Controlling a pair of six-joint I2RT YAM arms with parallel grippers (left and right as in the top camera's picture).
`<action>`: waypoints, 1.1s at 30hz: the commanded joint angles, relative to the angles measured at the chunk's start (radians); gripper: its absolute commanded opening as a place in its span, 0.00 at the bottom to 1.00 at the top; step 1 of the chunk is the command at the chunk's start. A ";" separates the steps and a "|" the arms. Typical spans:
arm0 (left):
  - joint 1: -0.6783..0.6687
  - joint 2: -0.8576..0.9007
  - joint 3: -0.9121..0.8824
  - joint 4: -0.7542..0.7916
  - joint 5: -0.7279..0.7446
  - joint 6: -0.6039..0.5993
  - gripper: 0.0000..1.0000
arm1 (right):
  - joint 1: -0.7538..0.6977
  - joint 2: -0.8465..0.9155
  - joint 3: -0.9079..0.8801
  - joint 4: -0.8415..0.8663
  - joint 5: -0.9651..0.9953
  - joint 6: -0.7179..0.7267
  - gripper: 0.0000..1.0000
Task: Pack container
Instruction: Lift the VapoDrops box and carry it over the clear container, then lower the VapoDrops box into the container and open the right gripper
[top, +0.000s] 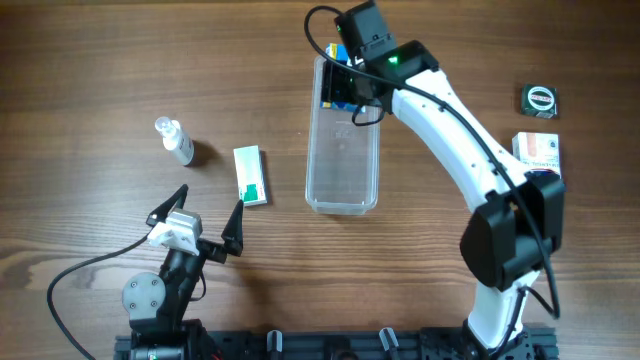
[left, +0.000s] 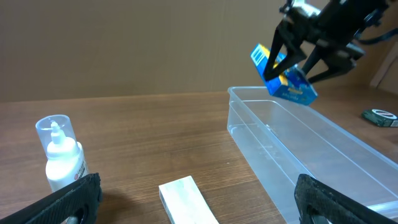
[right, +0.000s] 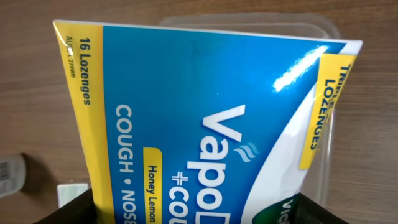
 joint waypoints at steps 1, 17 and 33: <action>0.004 -0.009 -0.003 -0.004 -0.009 -0.010 1.00 | 0.001 0.057 0.009 0.020 0.066 0.012 0.72; 0.004 -0.009 -0.003 -0.004 -0.009 -0.010 1.00 | -0.001 0.135 0.009 0.036 0.117 0.002 0.82; 0.004 -0.009 -0.003 -0.004 -0.009 -0.010 1.00 | 0.013 0.096 0.019 -0.066 0.050 -0.086 0.54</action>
